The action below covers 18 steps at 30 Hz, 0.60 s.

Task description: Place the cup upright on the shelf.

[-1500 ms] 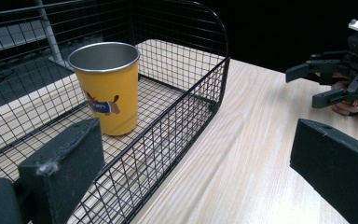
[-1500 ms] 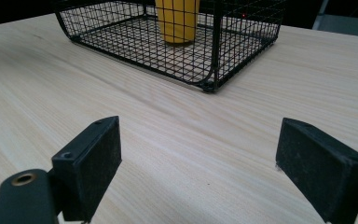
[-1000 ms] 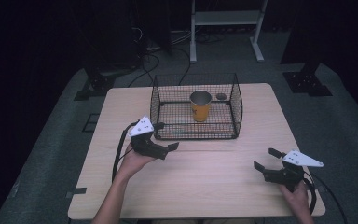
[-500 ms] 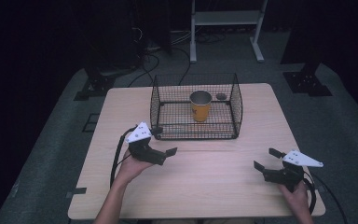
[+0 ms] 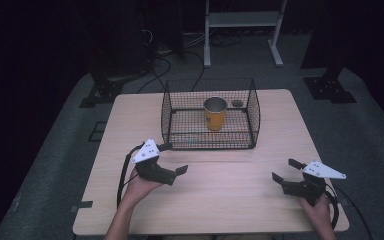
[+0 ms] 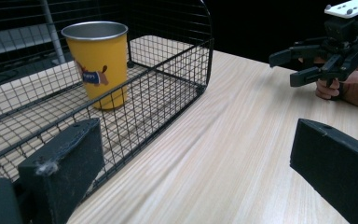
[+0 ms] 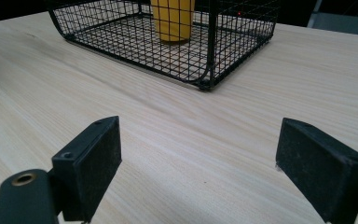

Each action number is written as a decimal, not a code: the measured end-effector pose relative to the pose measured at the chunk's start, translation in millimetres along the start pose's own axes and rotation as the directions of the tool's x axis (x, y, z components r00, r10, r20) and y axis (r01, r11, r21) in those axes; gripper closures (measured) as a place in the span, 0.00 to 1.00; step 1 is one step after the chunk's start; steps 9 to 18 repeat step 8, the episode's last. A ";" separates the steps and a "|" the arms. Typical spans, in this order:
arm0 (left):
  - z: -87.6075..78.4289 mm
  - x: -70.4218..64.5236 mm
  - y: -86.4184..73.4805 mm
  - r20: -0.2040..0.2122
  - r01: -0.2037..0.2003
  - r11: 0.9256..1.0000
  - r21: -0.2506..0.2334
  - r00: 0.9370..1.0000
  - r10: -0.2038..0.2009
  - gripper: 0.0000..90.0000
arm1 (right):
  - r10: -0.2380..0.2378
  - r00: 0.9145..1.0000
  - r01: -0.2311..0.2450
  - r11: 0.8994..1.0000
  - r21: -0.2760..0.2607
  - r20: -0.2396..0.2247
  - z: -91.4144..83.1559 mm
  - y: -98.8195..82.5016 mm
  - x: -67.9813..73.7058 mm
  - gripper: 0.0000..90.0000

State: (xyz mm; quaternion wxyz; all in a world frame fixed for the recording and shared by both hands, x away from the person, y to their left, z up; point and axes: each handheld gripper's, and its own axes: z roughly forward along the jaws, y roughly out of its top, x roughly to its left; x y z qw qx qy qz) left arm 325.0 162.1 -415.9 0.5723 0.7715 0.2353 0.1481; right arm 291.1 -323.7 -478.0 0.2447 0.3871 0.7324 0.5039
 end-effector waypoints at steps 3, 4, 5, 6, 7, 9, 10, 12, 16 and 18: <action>-4.2 -3.4 -6.8 -0.018 0.001 1.000 -0.011 1.000 -0.001 0.03 | 0.000 1.000 0.000 1.000 0.000 0.000 0.1 0.0 -0.1 0.15; -5.9 -4.4 -9.1 -0.026 0.001 1.000 -0.016 1.000 -0.002 0.03 | 0.000 1.000 0.000 1.000 0.000 0.000 0.1 0.0 0.0 0.15; -7.6 -5.9 -11.7 -0.036 0.000 1.000 -0.025 0.999 -0.001 0.03 | 0.000 1.000 0.000 1.000 0.000 0.000 0.1 0.0 0.0 0.15; -8.8 -7.1 -13.6 -0.043 -0.001 0.999 -0.032 0.999 0.000 0.03 | -0.001 1.000 0.001 1.000 0.000 -0.001 0.2 0.1 0.0 0.15; -10.9 -8.4 -16.6 -0.048 0.000 0.999 -0.036 0.999 -0.001 0.03 | 0.000 1.000 0.000 1.000 0.002 -0.001 0.2 0.1 0.0 0.15; -10.9 -8.4 -16.6 -0.048 0.000 0.999 -0.036 0.999 -0.001 0.03 | 0.001 1.000 -0.001 1.000 0.003 -0.002 0.3 0.1 0.0 0.15; -10.9 -8.4 -16.6 -0.048 0.000 0.999 -0.036 0.999 -0.001 0.03 | 0.001 1.000 -0.001 1.000 0.003 -0.002 0.3 0.1 0.0 0.15; -10.9 -8.4 -16.6 -0.048 0.000 0.999 -0.036 0.999 -0.001 0.03 | 0.001 1.000 -0.001 1.000 0.003 -0.002 0.3 0.1 0.0 0.15; -10.9 -8.4 -16.6 -0.048 0.000 0.999 -0.036 0.999 -0.001 0.03 | 0.001 1.000 -0.001 1.000 0.003 -0.002 0.3 0.1 0.0 0.15; -10.9 -8.4 -16.6 -0.048 0.000 0.999 -0.036 0.999 -0.001 0.03 | 0.001 1.000 -0.001 1.000 0.003 -0.002 0.3 0.1 0.0 0.15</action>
